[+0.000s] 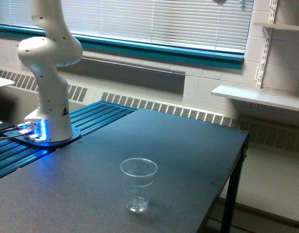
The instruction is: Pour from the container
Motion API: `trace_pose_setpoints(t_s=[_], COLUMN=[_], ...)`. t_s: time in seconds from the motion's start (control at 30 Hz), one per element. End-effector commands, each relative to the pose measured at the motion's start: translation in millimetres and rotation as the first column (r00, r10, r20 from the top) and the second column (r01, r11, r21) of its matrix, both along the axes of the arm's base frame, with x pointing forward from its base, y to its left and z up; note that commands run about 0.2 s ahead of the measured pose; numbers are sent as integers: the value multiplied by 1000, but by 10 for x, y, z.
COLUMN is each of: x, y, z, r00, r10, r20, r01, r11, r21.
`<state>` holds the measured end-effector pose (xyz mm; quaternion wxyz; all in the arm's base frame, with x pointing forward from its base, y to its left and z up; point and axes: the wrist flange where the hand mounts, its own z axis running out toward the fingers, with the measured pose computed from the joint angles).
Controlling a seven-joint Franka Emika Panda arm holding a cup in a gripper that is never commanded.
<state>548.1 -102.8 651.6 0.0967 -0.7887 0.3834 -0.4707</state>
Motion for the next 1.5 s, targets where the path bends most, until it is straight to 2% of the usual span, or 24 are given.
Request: trace_pose_setpoints(t_s=[0.03,0.1,0.3,0.63,0.77,0.9,1.13,1.23,1.4,1.5], x=[-121,-170,-356,-683,-805,-918,-1019,-1038,-1062,-1085], y=[-218,-284,-565,-965,-1081,-1179,-1245,-1255,-1233,-1205], z=[-149,-196,-351,-668,-888,-1148,-1610,-1763,-1963,-2079], r00=[995,993,975,937,918,894,857,846,831,819], r10=[-88,-105,-188,-301,-337,-372,-406,-417,-426,-434], r20=[-38,-60,-117,-175,-211,-249,-317,-333,-356,-375], r01=[88,104,187,300,341,389,448,468,486,503], r11=[996,994,982,953,940,921,891,880,869,857], r21=[10,-19,-19,-33,-19,22,68,88,94,108])
